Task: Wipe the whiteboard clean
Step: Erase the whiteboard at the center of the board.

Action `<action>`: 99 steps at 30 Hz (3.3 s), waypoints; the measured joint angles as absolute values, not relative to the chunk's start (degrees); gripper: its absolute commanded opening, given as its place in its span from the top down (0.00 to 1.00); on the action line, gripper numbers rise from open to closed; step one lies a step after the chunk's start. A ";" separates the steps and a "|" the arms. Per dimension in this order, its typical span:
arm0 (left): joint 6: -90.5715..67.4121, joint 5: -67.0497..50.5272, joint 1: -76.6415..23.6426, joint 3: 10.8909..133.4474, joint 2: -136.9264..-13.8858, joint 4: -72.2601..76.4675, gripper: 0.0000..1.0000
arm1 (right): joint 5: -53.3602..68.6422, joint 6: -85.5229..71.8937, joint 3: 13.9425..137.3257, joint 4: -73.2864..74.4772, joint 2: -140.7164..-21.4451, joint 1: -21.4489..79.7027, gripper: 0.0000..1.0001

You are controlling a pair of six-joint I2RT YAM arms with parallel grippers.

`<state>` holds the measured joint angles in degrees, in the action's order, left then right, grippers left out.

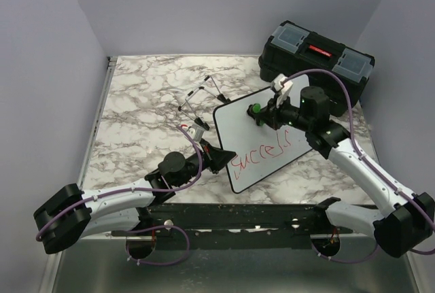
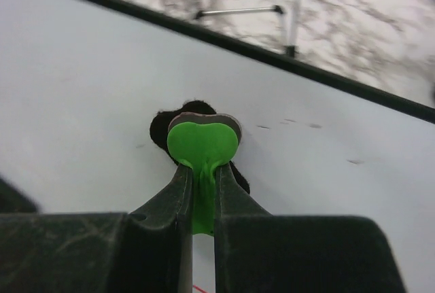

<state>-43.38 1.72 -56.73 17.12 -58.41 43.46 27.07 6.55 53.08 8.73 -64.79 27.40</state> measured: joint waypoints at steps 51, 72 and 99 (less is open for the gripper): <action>-46.41 5.58 -57.12 17.23 -56.64 40.97 1.00 | 25.63 24.40 50.57 20.12 -62.33 31.66 0.99; -51.11 11.92 -57.47 17.67 -56.88 40.01 1.00 | 24.67 22.68 50.04 20.88 -63.09 29.21 0.99; -55.35 16.84 -57.39 20.91 -60.60 38.44 1.00 | 20.29 28.45 53.36 24.84 -67.59 46.17 0.99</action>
